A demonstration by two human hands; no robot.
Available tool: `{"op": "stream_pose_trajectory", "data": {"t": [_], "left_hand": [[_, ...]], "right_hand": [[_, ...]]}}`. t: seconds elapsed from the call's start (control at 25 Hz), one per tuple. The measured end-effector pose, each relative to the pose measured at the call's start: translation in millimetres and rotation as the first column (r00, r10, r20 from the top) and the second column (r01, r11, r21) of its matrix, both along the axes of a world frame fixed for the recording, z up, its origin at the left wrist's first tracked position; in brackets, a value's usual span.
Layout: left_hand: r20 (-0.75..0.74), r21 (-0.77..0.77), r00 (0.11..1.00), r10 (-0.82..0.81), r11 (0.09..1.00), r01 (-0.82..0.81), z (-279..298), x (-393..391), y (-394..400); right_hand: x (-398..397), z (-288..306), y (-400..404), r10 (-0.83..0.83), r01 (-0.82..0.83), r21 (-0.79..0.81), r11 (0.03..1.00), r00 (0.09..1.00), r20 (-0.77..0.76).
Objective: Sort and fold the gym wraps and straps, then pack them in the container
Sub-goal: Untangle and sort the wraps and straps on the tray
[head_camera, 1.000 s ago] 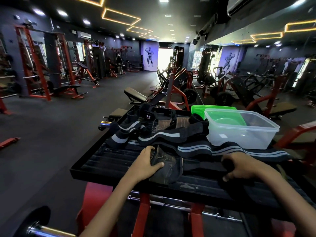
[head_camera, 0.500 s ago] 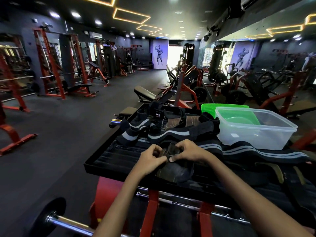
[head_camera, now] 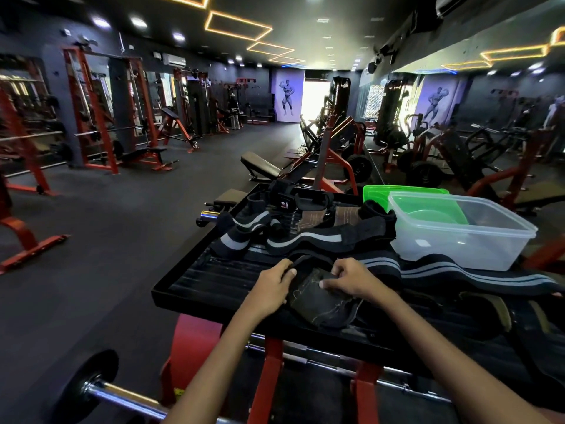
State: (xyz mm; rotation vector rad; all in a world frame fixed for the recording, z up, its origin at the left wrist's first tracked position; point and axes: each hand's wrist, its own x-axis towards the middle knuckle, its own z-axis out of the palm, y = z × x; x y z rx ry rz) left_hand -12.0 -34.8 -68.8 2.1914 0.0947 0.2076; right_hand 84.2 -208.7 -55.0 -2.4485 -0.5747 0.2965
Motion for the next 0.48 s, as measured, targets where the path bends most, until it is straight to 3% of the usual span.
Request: {"op": "stream_pose_trajectory", "data": {"t": [0.08, 0.2, 0.28, 0.4, 0.48], "left_hand": [[0.005, -0.064, 1.000, -0.003, 0.998, 0.003, 0, 0, 2], [-0.041, -0.121, 0.996, -0.076, 0.990, 0.071, 1, -1, 0], [-0.074, -0.012, 0.991, -0.112, 0.994, 0.112, 0, -1, -3], [-0.064, 0.037, 0.991, -0.121, 0.992, 0.124, 0, 0, -2], [-0.069, 0.042, 0.988, -0.137, 0.989, 0.140, 1, 1, -3]], "right_hand": [[-7, -5, 2, -0.160, 0.161, 0.002, 0.987, 0.982, 0.097], [-21, 5, 0, -0.175, 0.248, -0.263, 0.932, 0.947, 0.271], [-24, 18, -19, -0.154, 0.192, -0.309, 0.932, 0.978, 0.144], [-31, 30, -66, -0.076, 0.033, -0.198, 0.980, 0.973, -0.217], [-38, 24, -89, -0.009, -0.014, -0.077, 0.997, 0.957, -0.288]]}}
